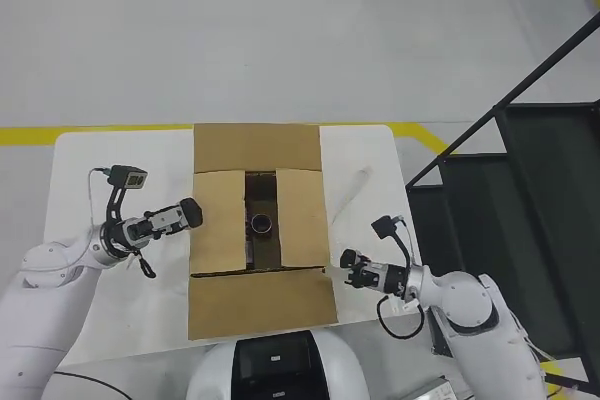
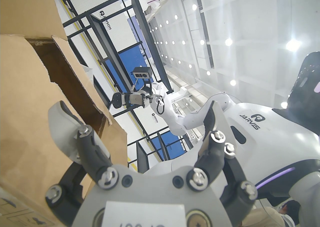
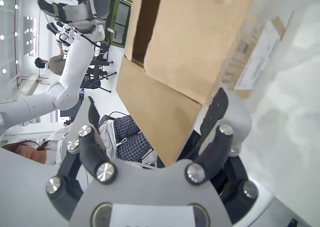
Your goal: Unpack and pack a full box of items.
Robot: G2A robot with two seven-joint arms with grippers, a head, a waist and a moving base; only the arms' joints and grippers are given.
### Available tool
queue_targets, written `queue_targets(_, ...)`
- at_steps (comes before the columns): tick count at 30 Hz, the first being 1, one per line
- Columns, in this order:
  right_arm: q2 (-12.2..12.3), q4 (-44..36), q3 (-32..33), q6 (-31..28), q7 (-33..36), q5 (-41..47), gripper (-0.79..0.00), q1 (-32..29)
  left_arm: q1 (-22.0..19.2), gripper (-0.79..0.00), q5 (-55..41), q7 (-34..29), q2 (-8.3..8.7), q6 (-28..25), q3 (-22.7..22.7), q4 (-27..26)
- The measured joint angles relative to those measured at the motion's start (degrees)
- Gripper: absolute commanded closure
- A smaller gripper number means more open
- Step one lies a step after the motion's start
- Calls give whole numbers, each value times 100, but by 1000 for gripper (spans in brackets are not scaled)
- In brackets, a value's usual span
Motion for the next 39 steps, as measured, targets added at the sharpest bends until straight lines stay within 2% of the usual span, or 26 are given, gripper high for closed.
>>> queue_targets(5,31,328,-276,253,313,56,-785,47,92,-785,-24,89,35,-87,-90,46)
queue_targets(10,45,640,-652,-35,664,434,-785,172,103,-785,-24,98,52,-97,-101,98)
queue_targets(14,69,720,-850,-540,994,941,-785,281,108,-785,71,165,65,-164,-114,124)
queue_targets(22,144,905,-843,-1637,1362,2077,-785,456,149,-785,-57,339,56,-338,-105,251)
queue_targets(32,221,1232,-1107,-2176,821,2147,-785,1195,97,-785,-331,687,9,-685,-110,609)
queue_targets(39,205,1568,-1334,-1836,268,1653,-785,1649,-150,-785,-295,866,-29,-864,-114,1047)
